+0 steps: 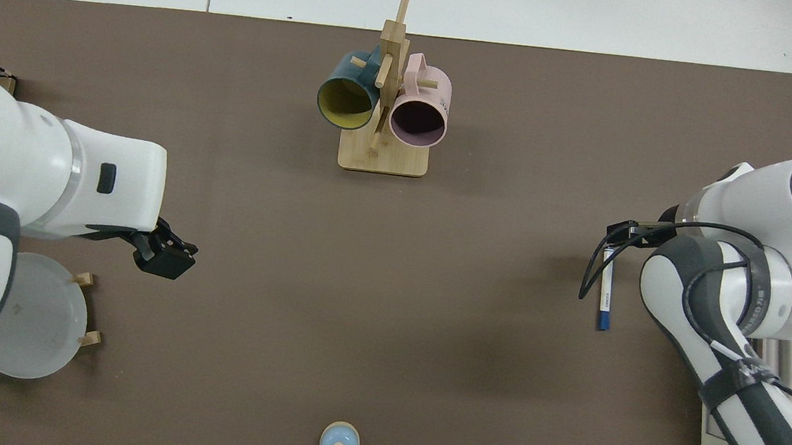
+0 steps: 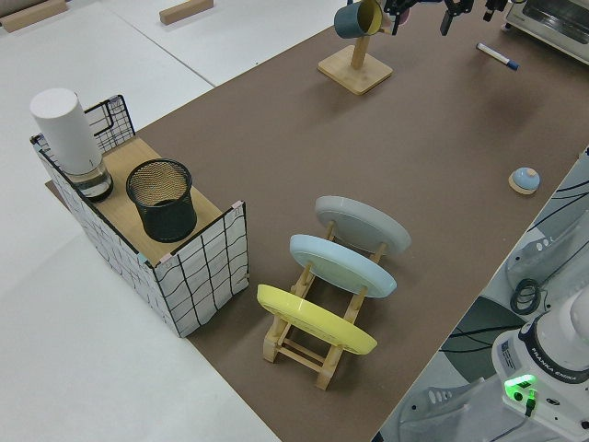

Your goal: Put markers into pen holder

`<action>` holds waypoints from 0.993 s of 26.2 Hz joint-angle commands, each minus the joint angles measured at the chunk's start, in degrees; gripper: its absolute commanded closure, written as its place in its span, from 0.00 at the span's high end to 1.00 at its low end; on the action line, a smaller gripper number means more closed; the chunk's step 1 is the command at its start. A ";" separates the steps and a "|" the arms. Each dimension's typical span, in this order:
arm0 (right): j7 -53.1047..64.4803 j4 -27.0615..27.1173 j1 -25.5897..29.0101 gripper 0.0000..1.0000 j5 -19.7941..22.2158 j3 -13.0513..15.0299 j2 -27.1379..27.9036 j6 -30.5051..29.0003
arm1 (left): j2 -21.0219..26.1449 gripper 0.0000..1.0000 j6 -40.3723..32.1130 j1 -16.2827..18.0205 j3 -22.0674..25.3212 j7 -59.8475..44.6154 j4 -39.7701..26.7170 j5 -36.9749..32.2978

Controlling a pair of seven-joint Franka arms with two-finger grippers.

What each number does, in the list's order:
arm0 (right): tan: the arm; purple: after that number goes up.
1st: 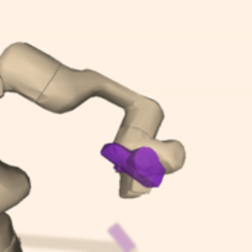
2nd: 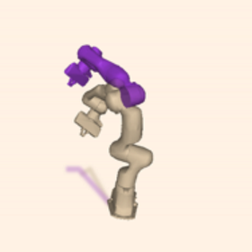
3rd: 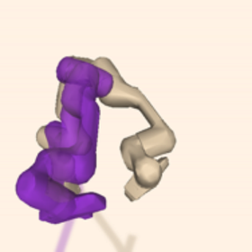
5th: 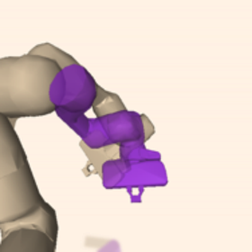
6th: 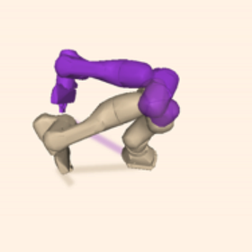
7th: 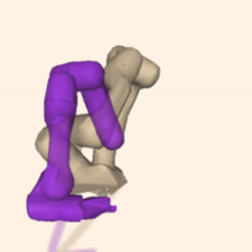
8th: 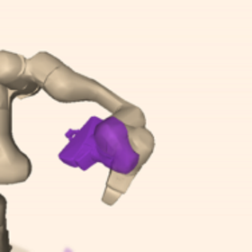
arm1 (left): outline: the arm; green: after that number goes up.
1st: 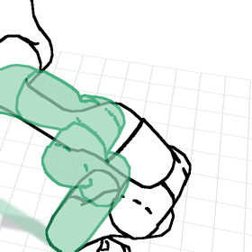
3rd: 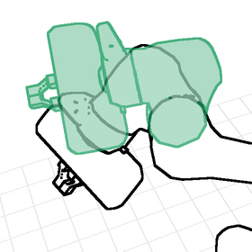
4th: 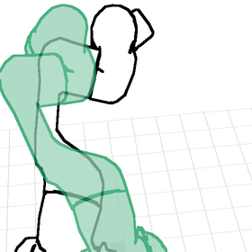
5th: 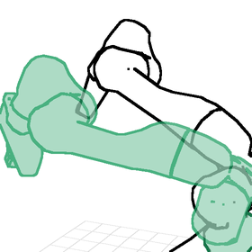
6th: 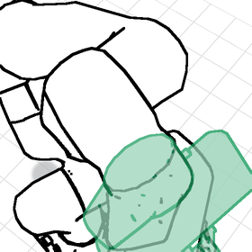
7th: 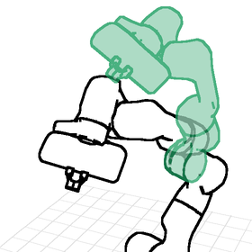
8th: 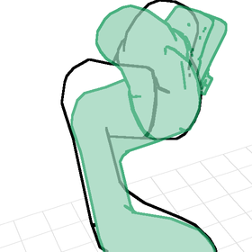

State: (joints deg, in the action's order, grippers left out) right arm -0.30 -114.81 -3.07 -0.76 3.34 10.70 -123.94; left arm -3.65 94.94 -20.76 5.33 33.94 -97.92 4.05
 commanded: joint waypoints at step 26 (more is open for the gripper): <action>-4.71 -5.16 -0.44 0.84 0.05 -0.27 4.94 -7.10 | -1.28 1.00 2.53 -1.91 -13.15 18.89 -1.13 -3.70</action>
State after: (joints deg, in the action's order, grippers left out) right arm -4.30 -119.20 -3.53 -0.76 3.09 15.23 -129.34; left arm -4.21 95.98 -21.58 -8.00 49.85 -97.91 1.28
